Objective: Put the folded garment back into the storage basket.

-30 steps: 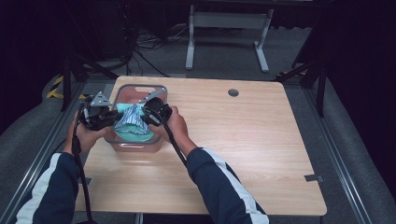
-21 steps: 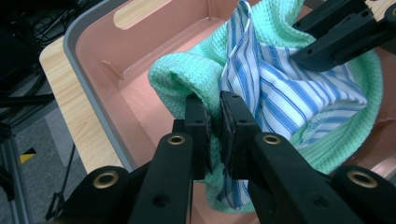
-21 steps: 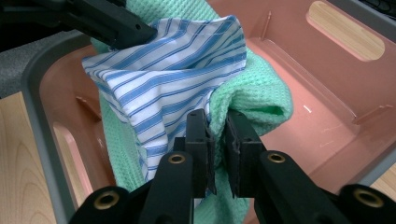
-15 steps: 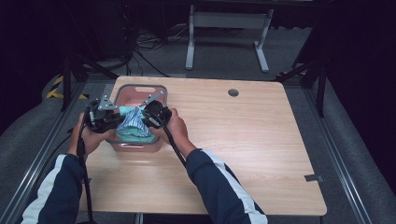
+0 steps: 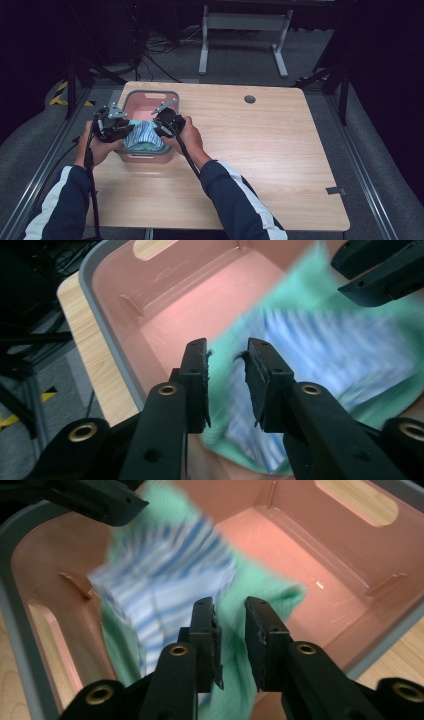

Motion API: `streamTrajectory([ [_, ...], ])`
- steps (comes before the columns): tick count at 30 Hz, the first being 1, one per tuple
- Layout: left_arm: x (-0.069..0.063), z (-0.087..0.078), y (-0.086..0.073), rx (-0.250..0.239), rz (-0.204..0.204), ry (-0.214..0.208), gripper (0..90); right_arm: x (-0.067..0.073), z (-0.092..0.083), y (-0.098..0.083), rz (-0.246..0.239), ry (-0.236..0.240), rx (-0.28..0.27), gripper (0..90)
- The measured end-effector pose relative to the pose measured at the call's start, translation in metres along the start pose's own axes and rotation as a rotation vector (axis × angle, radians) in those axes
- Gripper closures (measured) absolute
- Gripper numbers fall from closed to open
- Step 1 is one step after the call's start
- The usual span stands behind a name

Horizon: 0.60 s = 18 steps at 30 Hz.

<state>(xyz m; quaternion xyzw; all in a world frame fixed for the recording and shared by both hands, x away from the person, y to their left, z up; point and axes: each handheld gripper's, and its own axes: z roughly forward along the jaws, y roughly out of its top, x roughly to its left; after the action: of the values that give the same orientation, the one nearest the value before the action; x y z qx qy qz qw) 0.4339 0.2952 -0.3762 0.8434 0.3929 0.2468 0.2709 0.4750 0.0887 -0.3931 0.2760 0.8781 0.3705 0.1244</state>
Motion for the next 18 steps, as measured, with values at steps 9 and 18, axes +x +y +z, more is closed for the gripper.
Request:
streamTrajectory([
  [9,-0.007,-0.009,0.002,-0.039,0.018,-0.006,68.8,-0.005,-0.011,-0.004,-0.002,0.003,-0.021,69.5],
  [18,-0.02,-0.02,0.005,-0.089,0.043,-0.034,64.7,-0.005,-0.028,-0.01,-0.056,-0.006,-0.025,66.3],
])
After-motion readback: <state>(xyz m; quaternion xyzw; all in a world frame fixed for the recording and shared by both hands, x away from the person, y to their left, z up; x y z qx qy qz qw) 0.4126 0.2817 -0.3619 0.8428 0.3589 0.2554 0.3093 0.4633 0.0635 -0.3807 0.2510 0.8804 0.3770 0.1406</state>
